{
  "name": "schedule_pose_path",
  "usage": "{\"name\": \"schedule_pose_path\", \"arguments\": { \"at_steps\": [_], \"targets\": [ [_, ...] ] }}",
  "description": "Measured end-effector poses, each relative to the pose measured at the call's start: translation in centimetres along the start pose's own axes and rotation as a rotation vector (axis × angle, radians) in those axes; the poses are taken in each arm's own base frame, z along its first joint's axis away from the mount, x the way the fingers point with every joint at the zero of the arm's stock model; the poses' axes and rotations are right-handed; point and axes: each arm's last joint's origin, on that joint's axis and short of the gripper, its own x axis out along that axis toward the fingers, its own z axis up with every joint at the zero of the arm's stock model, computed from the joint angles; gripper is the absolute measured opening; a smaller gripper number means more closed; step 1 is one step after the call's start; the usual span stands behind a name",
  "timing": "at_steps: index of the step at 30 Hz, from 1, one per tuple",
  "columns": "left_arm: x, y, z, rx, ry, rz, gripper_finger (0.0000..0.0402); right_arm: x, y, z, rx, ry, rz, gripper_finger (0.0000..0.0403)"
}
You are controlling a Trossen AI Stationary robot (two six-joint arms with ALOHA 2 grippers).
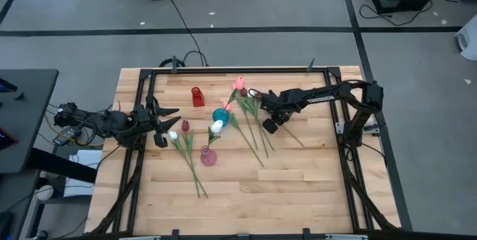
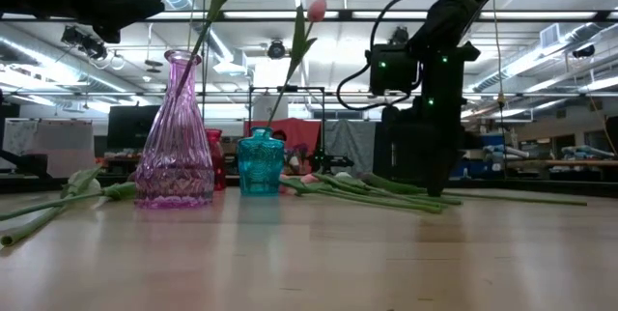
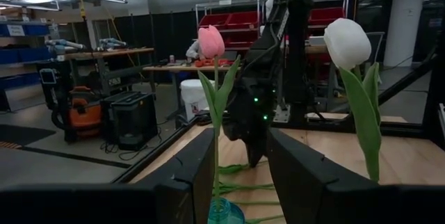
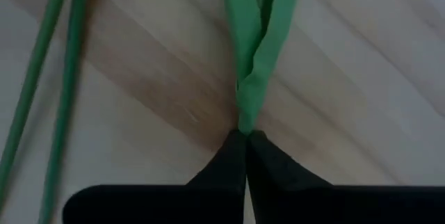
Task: Sort flowers into vase by color
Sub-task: Put the top right red tulip into the red vase
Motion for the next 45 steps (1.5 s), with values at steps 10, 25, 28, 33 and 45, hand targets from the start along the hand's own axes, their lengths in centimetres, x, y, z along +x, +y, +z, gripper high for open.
{"name": "schedule_pose_path", "arguments": {
  "at_steps": [10, 25, 28, 33, 45],
  "targets": [
    [0.0, 0.0, 0.0, -0.001, -0.001, 0.000, 0.0137, -3.4, -2.1, 7.0, -0.239, -0.296, 0.250, 0.0004],
    [0.0, 0.1, 0.1, 0.044, -0.007, 0.023, 0.0137, -10.8, 1.0, 19.1, -0.487, -0.975, 0.653, 0.0001],
    [0.0, 0.1, 0.1, 0.045, -0.006, 0.029, 0.0137, -11.6, 3.0, 21.3, -0.543, -1.033, 0.689, 0.0001],
    [0.0, 0.1, 0.0, 0.045, -0.001, 0.030, 0.0137, -11.9, 3.4, 25.0, -0.599, -1.109, 0.763, 0.0000],
    [0.0, 0.1, -0.1, 0.027, 0.013, 0.029, 0.0137, -9.2, 3.1, 30.3, -0.691, -1.113, 1.117, 0.0000]
  ]
}}
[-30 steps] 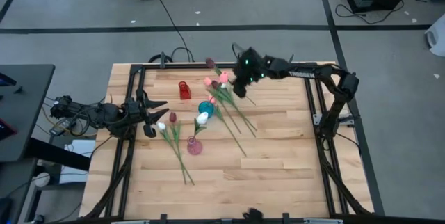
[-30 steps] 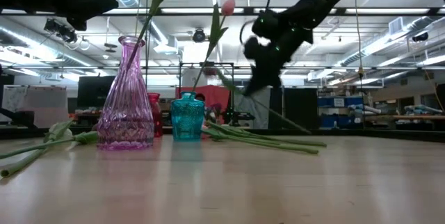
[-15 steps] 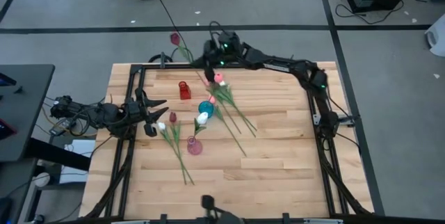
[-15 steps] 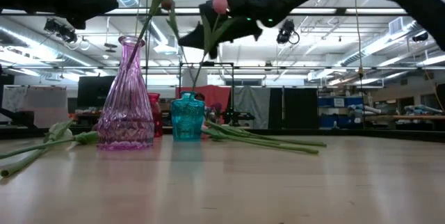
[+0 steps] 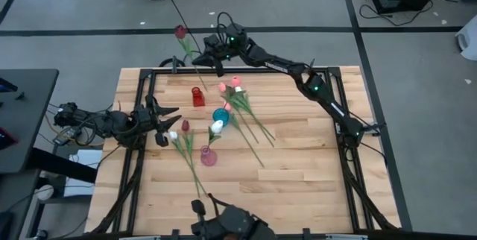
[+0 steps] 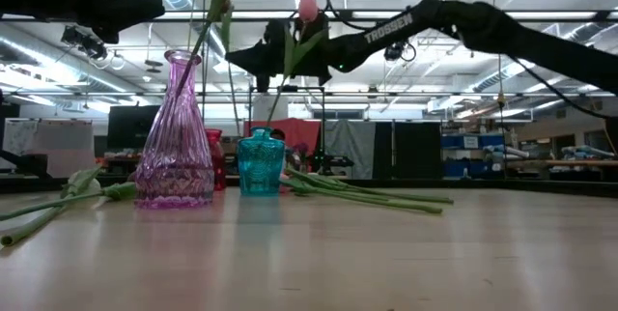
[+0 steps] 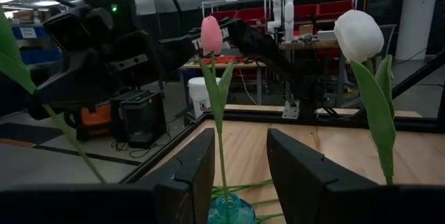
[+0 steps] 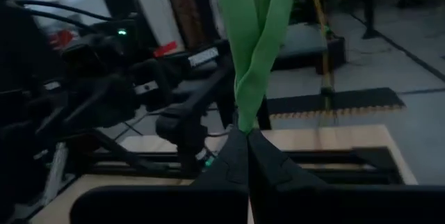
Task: Sort flowers into vase by color
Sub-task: Put the top right red tulip into the red vase
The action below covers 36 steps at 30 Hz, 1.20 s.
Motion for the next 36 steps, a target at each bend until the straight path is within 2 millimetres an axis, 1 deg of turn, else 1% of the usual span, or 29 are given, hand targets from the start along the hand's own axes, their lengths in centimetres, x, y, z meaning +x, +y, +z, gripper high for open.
{"name": "schedule_pose_path", "arguments": {
  "at_steps": [3, 8, 12, 16, 20, 28, 36],
  "targets": [
    [0.0, 0.0, 0.0, 0.002, 0.003, 0.000, 0.0137, 0.4, 0.1, 0.1, -0.060, -0.048, 0.021, 0.0000],
    [0.0, 0.0, 0.0, 0.002, 0.005, 0.004, 0.0137, 0.4, 0.2, 0.5, -0.084, -0.095, 0.027, 0.0000],
    [0.0, 0.0, -0.1, 0.002, 0.005, 0.008, 0.0137, 0.9, 0.9, 1.1, -0.152, -0.157, 0.014, 0.0001],
    [0.0, 0.0, -0.1, -0.004, 0.007, 0.017, 0.0137, 1.9, 1.6, 1.0, -0.213, -0.173, -0.015, 0.0003],
    [0.0, 0.0, -0.1, -0.016, 0.008, 0.017, 0.0137, 1.9, 1.5, 0.9, -0.214, -0.173, -0.024, 0.0004],
    [0.0, 0.0, -0.1, -0.016, 0.008, 0.017, 0.0137, 2.0, 1.2, 0.1, -0.192, -0.106, -0.040, 0.0004],
    [0.0, 0.0, -0.1, -0.014, 0.010, 0.016, 0.0137, 2.5, 1.1, -2.0, -0.157, -0.068, -0.044, 0.0004]
  ]
}}
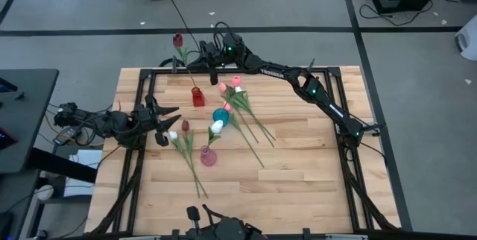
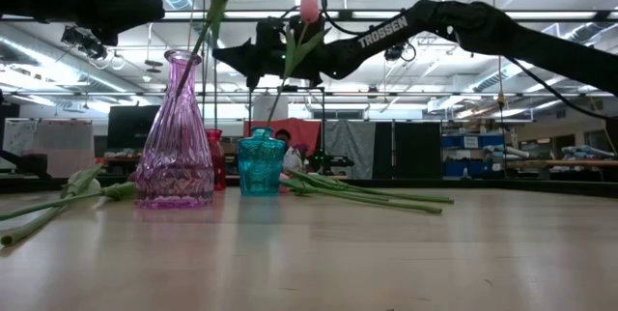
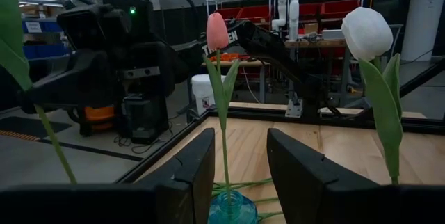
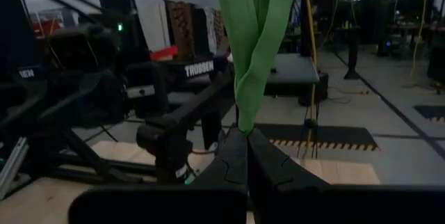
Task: Sort flowers into vase by color
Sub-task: Put the top right red tulip into the red vase, then put the right white tulip into the pink vase
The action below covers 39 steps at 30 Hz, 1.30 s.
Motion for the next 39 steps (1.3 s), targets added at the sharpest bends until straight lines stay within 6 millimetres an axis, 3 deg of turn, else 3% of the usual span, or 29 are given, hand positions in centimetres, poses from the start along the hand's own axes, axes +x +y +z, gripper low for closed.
{"name": "schedule_pose_path", "arguments": {
  "at_steps": [4, 9, 18, 27, 35, 39],
  "targets": [
    [0.0, 0.0, 0.0, 0.003, 0.003, 0.000, 0.0137, 0.2, 0.2, -1.1, 0.028, 0.023, 0.002, 0.0014],
    [0.0, 0.0, 0.0, 0.003, 0.003, 0.001, 0.0137, 0.0, 0.1, -1.9, 0.094, 0.082, 0.020, 0.0057],
    [0.0, 0.0, -0.1, 0.005, 0.005, 0.001, 0.0137, -2.4, -0.8, -3.2, 0.235, 0.294, -0.002, 0.0130],
    [0.0, 0.0, -0.1, 0.005, 0.007, 0.001, 0.0137, -4.2, 0.6, -2.4, 0.109, 0.604, -0.202, 0.0137],
    [0.0, 0.0, -0.1, 0.005, 0.009, 0.001, 0.0137, -6.7, 1.5, -0.6, 0.177, 0.782, -0.310, 0.0136],
    [0.0, 0.0, -0.2, 0.001, 0.018, 0.000, 0.0137, -7.8, 1.4, -1.1, 0.209, 0.885, -0.393, 0.0133]
  ]
}}
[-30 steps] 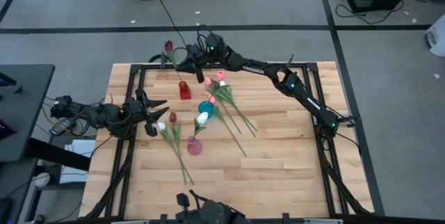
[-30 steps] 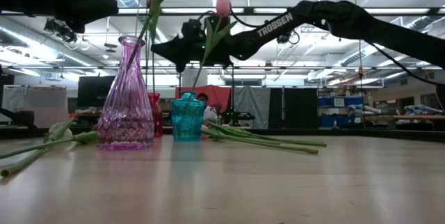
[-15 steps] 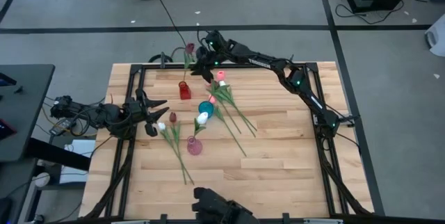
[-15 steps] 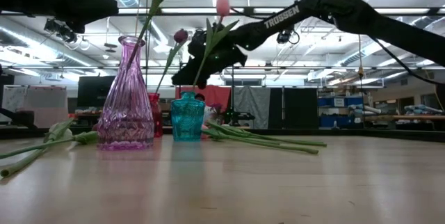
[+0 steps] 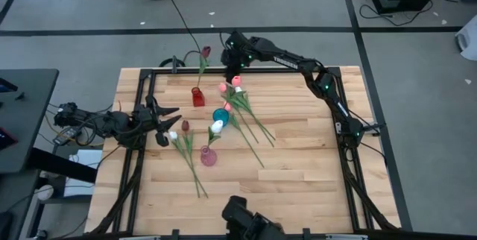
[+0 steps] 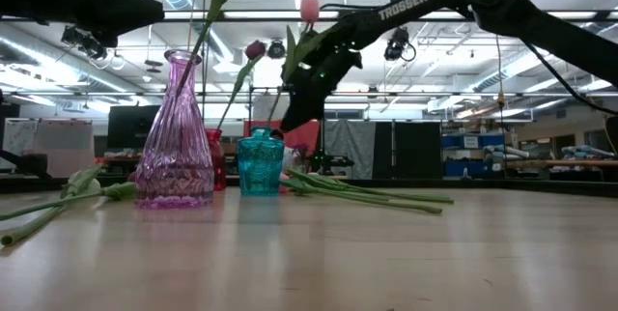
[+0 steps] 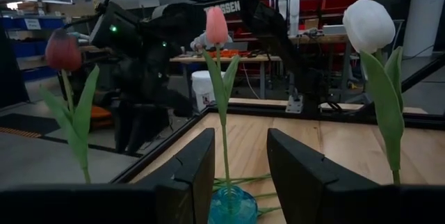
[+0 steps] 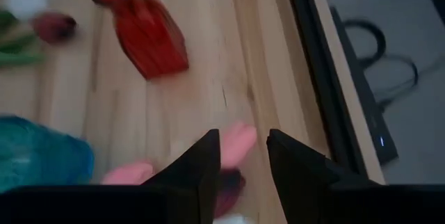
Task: Sort flowers into vase by color
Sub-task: Put the right white tulip into the pink vase
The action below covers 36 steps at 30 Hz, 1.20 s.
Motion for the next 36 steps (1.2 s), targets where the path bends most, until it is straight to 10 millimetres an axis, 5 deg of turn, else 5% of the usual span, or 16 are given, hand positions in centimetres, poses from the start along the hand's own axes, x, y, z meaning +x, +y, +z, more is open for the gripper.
{"name": "schedule_pose_path", "arguments": {
  "at_steps": [10, 23, 30, 36],
  "targets": [
    [0.0, 0.0, -0.4, -0.020, 0.031, -0.002, 0.0137, -0.5, 1.7, -0.5, -0.016, 0.145, -0.066, 0.0106],
    [0.0, -0.1, -0.5, -0.037, 0.044, -0.007, 0.0137, -9.9, 5.4, 1.2, -0.005, 0.175, -0.230, 0.0085],
    [0.0, -0.1, -0.5, -0.032, 0.047, -0.008, 0.0137, -11.1, 8.3, -2.8, 0.069, 0.151, -0.292, 0.0084],
    [0.0, -0.1, -0.5, -0.032, 0.047, -0.009, 0.0137, -8.4, 12.3, -8.2, 0.147, 0.064, -0.300, 0.0084]
  ]
}}
